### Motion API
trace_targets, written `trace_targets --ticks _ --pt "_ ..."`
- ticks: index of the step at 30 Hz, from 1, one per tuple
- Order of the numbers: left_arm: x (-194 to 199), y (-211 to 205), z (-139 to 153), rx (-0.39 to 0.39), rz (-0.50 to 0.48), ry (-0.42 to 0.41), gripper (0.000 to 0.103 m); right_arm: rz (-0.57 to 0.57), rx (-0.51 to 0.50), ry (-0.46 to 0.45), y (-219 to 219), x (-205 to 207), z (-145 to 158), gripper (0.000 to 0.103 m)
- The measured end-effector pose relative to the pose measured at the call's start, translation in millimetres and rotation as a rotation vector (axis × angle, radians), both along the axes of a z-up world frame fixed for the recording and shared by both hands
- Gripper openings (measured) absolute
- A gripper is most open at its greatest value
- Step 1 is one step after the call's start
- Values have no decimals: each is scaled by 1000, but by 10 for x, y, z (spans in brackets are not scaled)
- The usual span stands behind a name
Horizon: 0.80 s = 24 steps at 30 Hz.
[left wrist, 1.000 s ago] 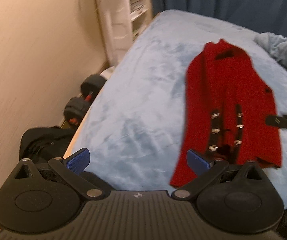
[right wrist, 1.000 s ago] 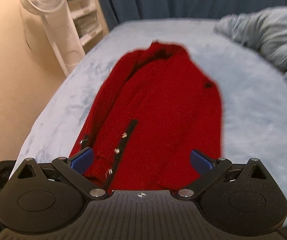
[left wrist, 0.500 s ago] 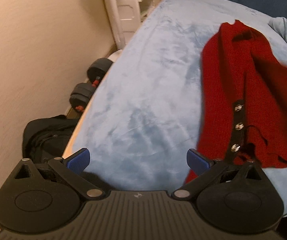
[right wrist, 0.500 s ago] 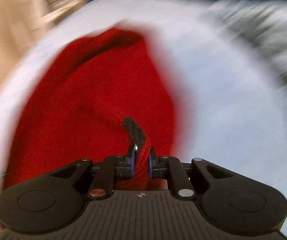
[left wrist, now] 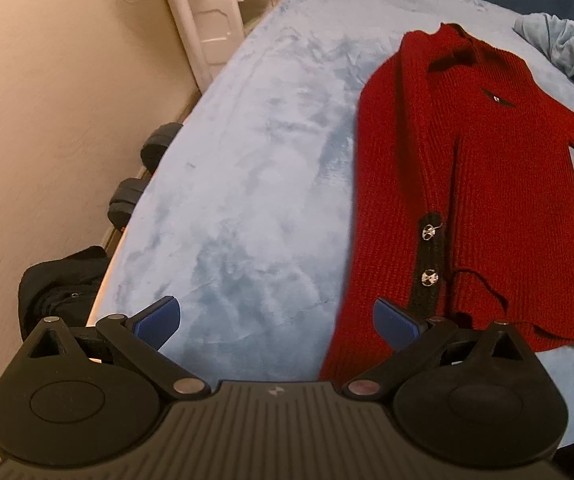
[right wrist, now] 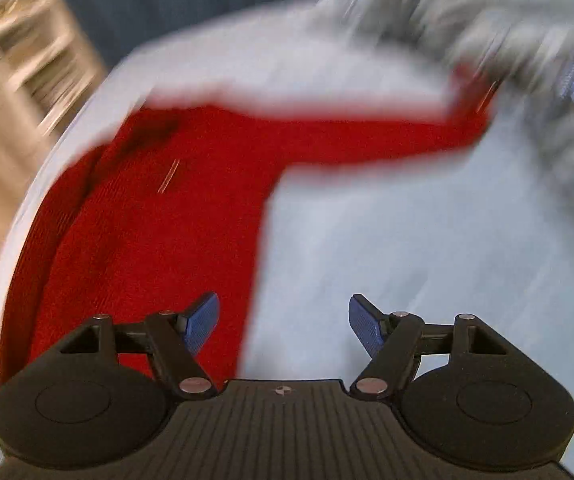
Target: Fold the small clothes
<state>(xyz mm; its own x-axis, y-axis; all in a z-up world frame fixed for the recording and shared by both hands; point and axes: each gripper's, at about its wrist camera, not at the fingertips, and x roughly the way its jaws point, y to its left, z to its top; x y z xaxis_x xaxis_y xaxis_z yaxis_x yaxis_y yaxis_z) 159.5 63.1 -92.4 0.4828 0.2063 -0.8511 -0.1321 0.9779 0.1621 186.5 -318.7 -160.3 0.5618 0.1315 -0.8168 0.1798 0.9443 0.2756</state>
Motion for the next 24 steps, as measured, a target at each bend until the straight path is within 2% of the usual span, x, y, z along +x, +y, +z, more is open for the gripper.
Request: trace_targets --ticks 2,3,4,5,6,7,10,12,13,15,18,20,21,22,23,24 --pt "15 -16 -4 -13 -3 2 103 34 -2 76 307 -60 -392 74" --pt "13 -27 -7 -13 -5 4 103 16 13 113 432 -84 -565 74" --pt "7 -40 -19 -8 -11 6 103 3 -15 78 546 -128 -597 81" --pt "1 -44 -26 -1 -15 11 103 41 -51 38 657 -164 -572 61" --pt "-3 -50 -36 3 -19 18 103 121 -41 15 768 -177 -517 31" --pt "-9 -56 -48 0 -27 22 103 160 -8 -6 792 -184 -419 17" --pt "6 -90 -92 -20 -58 35 103 161 -110 -88 541 -216 82 16" --pt "56 -157 -138 -44 -95 37 103 22 -266 -145 52 -194 300 16" --pt "95 -203 -170 -57 -114 43 103 -49 -328 -144 -211 -133 338 16" --pt "191 -329 -248 -106 -168 67 103 -198 -375 -110 -724 -62 341 15" --pt "400 -546 -489 -168 -262 134 103 -230 -389 -94 -847 137 247 15" --pt "544 -611 -678 -178 -257 193 99 -226 -375 -68 -787 68 154 16" --pt "606 -611 -743 -219 -263 205 85 -224 -375 -56 -828 -5 149 16" --pt "663 -599 -788 -249 -266 216 64 -221 -375 -47 -820 0 90 16" --pt "727 -579 -812 -249 -257 223 55 -223 -367 -36 -785 22 35 16" --pt "776 -551 -795 -233 -257 210 30 -226 -352 -25 -722 -13 22 16"
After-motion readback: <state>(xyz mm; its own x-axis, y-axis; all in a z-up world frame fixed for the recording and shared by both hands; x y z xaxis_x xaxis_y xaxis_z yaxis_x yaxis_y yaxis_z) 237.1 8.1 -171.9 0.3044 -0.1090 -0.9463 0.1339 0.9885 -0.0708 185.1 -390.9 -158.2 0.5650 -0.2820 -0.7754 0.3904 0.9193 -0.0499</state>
